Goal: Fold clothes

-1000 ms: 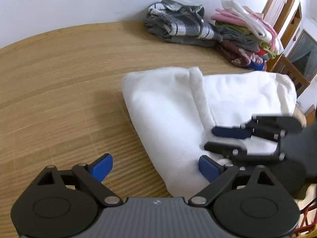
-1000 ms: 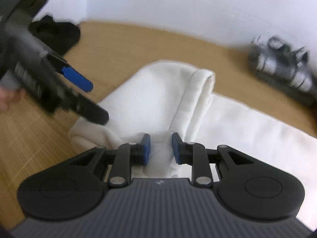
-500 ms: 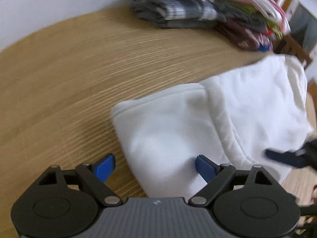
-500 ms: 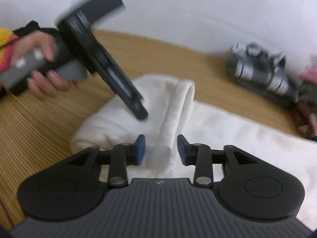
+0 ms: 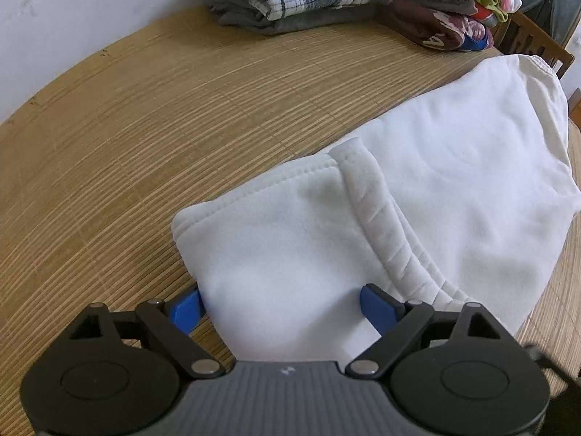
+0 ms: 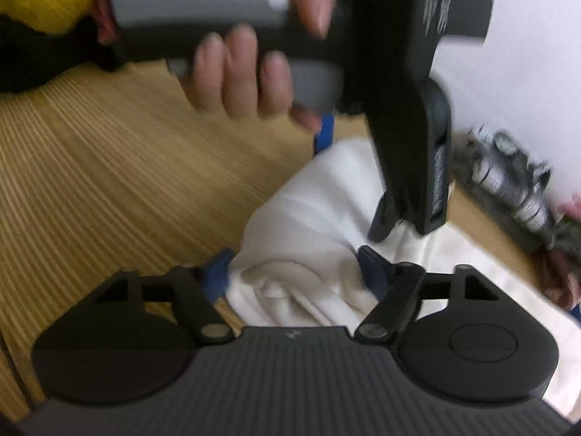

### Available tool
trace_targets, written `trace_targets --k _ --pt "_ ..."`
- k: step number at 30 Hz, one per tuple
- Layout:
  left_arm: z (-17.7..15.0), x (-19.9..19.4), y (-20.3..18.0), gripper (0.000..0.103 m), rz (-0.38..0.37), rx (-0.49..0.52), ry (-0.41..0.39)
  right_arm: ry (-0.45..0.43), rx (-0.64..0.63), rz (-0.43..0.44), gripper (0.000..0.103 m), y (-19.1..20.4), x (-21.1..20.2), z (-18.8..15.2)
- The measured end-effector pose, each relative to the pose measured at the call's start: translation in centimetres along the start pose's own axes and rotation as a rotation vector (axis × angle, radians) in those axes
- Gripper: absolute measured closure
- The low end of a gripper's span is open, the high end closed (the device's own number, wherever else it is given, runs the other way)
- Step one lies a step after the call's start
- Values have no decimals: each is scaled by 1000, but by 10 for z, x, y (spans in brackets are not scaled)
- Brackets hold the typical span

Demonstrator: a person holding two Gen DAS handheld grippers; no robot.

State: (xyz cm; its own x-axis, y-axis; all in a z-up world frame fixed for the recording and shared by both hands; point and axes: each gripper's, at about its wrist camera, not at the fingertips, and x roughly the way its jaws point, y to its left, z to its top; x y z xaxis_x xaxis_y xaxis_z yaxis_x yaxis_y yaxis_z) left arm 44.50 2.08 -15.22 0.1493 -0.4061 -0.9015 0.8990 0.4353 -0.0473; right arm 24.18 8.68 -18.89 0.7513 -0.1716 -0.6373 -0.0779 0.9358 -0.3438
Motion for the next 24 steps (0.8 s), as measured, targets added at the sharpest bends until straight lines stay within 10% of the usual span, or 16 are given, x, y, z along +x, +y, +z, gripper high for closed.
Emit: trace_targets --k 8,14,24 --pt "-25 -73 22 14 109 -116 -162 -26 295 72 53 -41 -12 5" --pt "-43 -57 36 15 209 -190 -99 -139 731 204 55 -110 -35 -15" --pt "13 -29 -47 25 214 -74 -144 -276 1111 234 55 -165 -65 -69"
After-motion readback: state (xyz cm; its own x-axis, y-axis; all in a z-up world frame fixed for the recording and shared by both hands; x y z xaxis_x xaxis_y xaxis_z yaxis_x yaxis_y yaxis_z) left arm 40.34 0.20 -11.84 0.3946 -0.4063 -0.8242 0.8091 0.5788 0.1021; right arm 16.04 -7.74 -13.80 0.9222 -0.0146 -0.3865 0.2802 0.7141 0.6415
